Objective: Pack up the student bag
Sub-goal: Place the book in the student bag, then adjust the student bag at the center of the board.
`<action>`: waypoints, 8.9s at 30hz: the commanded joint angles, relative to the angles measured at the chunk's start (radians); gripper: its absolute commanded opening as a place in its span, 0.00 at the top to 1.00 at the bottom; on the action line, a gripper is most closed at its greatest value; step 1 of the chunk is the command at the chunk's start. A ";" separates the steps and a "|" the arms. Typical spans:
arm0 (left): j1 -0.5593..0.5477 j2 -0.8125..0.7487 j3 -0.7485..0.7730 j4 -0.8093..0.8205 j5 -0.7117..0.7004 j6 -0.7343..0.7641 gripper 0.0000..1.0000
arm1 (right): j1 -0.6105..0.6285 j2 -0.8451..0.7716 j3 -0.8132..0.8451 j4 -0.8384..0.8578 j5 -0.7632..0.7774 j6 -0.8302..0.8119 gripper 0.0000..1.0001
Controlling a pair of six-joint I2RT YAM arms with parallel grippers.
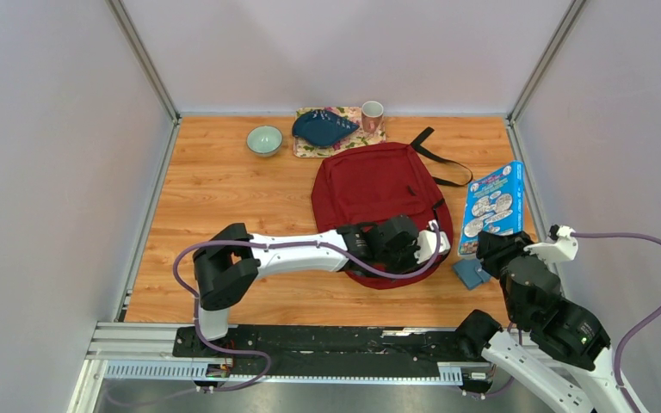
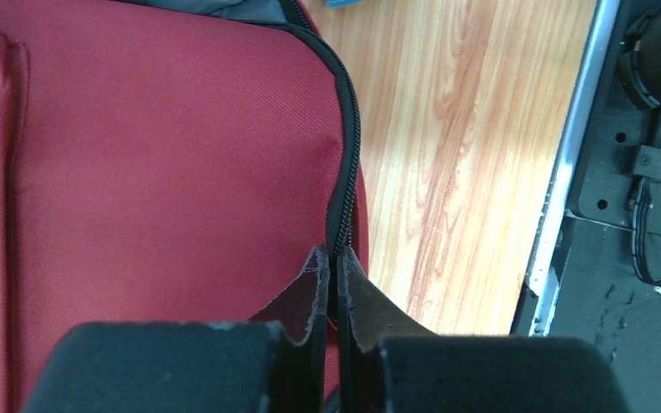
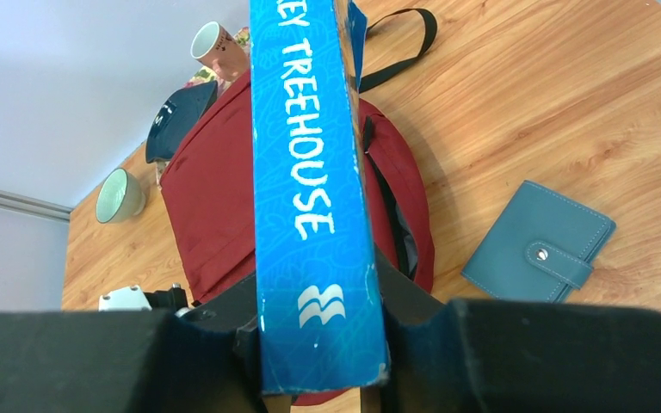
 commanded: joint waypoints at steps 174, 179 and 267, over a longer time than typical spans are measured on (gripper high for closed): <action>0.185 -0.392 -0.178 0.267 0.093 -0.388 1.00 | -0.375 0.206 -0.269 0.258 -0.474 0.083 0.40; 0.177 -0.271 -0.186 0.213 0.251 -0.426 0.64 | -0.375 0.109 -0.188 0.139 -0.368 0.072 0.36; 0.890 -0.022 -0.574 0.813 0.411 -0.934 0.17 | -0.914 0.833 -0.139 0.550 -1.134 -0.299 0.23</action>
